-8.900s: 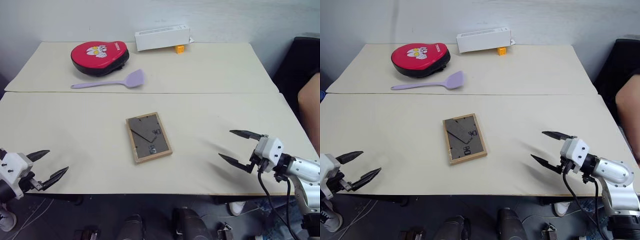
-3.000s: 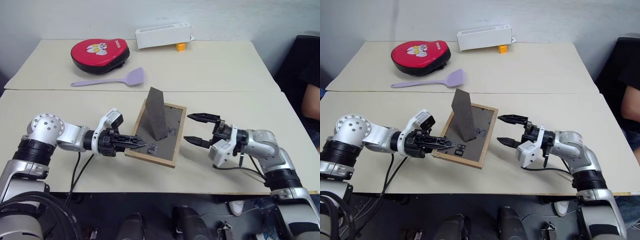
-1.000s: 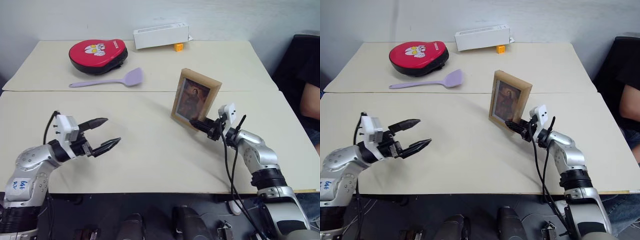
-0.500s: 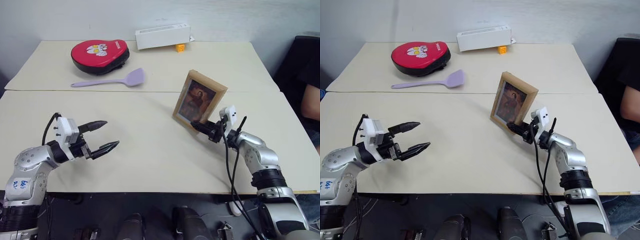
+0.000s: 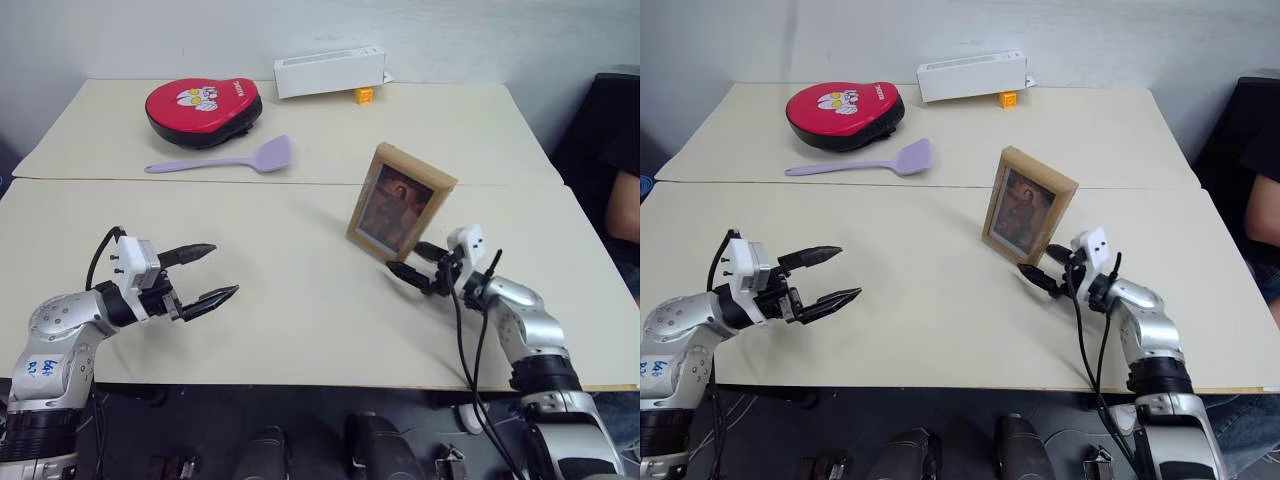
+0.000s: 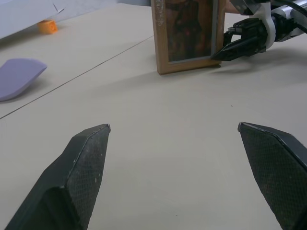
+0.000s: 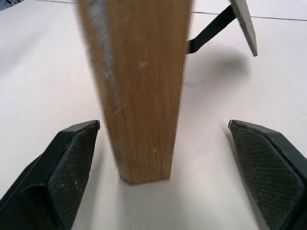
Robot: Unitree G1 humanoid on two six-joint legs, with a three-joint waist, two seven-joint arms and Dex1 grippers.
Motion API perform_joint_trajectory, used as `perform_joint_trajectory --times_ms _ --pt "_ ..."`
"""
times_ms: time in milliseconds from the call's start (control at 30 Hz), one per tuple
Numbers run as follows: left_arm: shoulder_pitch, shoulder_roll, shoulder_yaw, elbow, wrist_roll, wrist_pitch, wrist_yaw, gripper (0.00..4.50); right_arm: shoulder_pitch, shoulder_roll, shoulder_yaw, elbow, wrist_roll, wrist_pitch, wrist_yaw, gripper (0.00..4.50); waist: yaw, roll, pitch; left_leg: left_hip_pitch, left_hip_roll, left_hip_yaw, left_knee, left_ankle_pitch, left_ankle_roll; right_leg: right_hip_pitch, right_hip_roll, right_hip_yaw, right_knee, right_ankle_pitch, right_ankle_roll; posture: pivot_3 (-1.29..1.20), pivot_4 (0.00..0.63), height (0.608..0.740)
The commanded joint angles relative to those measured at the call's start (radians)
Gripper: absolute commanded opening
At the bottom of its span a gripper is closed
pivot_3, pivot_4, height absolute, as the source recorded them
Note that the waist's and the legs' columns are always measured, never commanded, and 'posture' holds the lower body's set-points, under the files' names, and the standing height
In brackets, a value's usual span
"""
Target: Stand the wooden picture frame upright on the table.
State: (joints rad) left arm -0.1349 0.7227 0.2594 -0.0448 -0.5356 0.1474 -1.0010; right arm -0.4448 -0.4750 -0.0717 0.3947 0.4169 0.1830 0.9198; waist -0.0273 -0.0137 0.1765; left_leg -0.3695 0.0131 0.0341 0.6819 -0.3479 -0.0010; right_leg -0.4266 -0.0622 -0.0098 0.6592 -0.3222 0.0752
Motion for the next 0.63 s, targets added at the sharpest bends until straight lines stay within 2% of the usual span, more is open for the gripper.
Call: perform_joint_trajectory --times_ms 33,167,267,333,467,633 --pt "0.033 0.035 0.053 0.052 0.028 -0.041 -0.024 4.50 0.070 -0.051 -0.074 -0.105 0.059 0.001 0.063 4.48 -0.001 0.000 0.000 0.000 0.000 0.000 0.000 0.000 0.000 0.000 0.000 0.000 0.000 0.000 0.000 0.00 0.150 0.740" --pt "0.076 0.055 0.073 0.103 0.081 -0.120 -0.041 4.50 0.148 -0.103 -0.151 -0.200 0.104 0.002 0.096 4.48 -0.002 0.000 0.000 0.001 0.000 0.001 0.000 0.000 0.000 0.000 0.000 0.001 -0.001 0.000 0.000 0.00 0.150 0.740" --pt "0.135 0.080 0.092 0.118 0.127 -0.180 -0.047 4.50 0.254 -0.182 -0.194 -0.291 0.086 -0.083 0.171 4.48 0.000 0.001 0.001 0.001 0.000 0.001 -0.002 -0.001 0.000 -0.001 0.000 0.001 -0.001 0.000 0.000 0.00 0.150 0.740" --pt "0.165 0.087 0.108 0.113 0.125 -0.192 -0.050 4.50 0.323 -0.225 -0.209 -0.313 0.045 -0.167 0.204 4.48 0.000 0.001 0.001 0.000 0.000 0.000 -0.002 -0.001 0.001 0.000 0.000 0.000 -0.003 0.000 0.000 0.00 0.150 0.740" --pt "0.200 0.093 0.128 0.098 0.137 -0.217 -0.038 4.50 0.461 -0.290 -0.208 -0.296 -0.057 -0.473 0.324 4.48 0.002 0.000 0.000 0.002 0.000 0.001 -0.002 -0.004 0.007 0.002 0.000 0.000 -0.005 0.000 0.000 0.00 0.150 0.740" --pt "0.250 0.093 0.150 0.063 0.149 -0.213 -0.014 4.50 0.554 -0.284 -0.208 -0.273 -0.078 -0.661 0.355 4.48 -0.001 0.000 0.000 0.003 0.000 0.001 -0.002 -0.004 0.007 0.002 0.000 0.001 -0.005 0.000 0.000 0.00 0.150 0.740"
